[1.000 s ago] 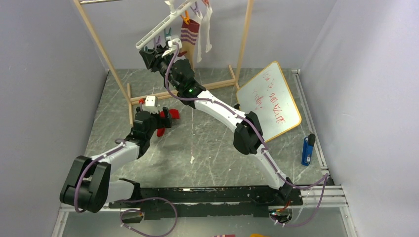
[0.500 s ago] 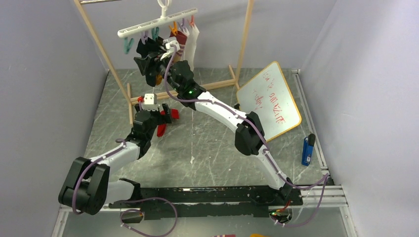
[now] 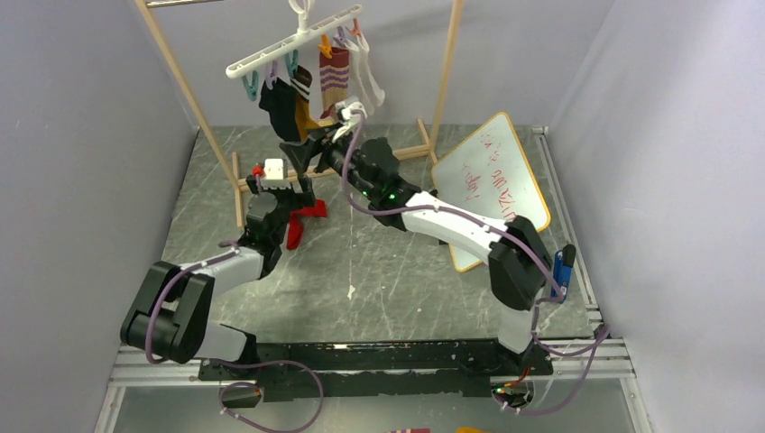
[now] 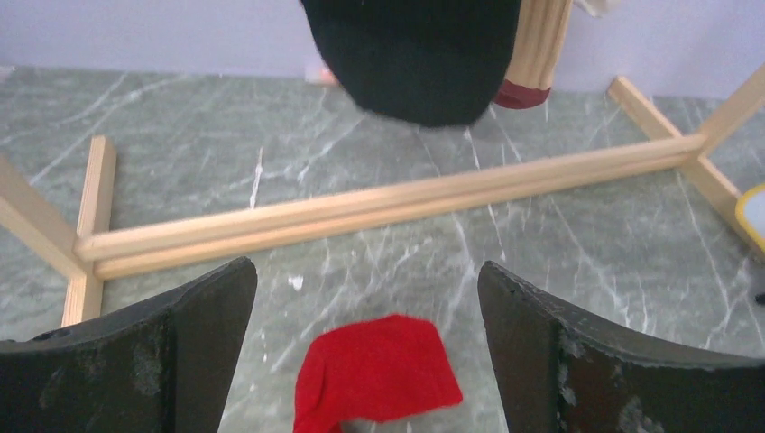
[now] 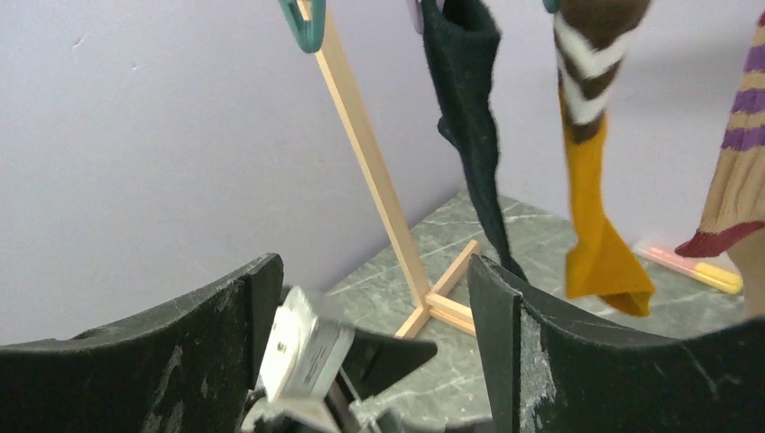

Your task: Remove the socks clipped to the hanger

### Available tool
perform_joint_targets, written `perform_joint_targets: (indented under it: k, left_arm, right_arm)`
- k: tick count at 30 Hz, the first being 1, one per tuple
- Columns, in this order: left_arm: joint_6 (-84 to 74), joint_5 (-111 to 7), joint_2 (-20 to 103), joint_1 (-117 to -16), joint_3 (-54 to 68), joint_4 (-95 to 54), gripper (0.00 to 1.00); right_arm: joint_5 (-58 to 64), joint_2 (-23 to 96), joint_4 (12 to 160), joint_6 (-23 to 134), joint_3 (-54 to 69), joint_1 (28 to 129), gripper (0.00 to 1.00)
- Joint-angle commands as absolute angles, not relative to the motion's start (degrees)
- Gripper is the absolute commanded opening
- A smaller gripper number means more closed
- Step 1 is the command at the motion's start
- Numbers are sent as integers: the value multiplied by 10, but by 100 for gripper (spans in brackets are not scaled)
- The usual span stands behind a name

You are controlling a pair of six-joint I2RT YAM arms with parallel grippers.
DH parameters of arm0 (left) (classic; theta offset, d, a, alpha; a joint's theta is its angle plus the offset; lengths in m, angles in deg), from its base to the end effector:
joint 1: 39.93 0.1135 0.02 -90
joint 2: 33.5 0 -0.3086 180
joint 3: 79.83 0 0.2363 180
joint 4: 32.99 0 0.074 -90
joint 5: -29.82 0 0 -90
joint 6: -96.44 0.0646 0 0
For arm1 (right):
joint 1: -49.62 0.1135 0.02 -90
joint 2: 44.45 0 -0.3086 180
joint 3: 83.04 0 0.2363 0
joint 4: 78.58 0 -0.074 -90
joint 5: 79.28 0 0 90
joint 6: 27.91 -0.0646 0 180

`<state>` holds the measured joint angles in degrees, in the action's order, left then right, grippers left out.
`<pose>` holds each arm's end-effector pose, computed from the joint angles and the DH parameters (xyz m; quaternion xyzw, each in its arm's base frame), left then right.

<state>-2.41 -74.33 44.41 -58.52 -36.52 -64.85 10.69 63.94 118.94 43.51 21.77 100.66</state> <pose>0.2764 -0.0763 0.2745 -0.0237 0.7229 -0.0758 0.6864 0.3066 0.3793 0.4250 -0.1724 0.5915 0.4498 0.6466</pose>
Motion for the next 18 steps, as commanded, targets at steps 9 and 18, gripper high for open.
perform_joint_targets:
  k: [9,18]
  left_arm:
    - [-3,-761,531,-588,-271,-782,97]
    - [19,-785,584,-588,-203,-788,94]
  right_arm:
    - [156,480,1258,473,73,1008,80]
    - [154,467,1258,481,53,1007,80]
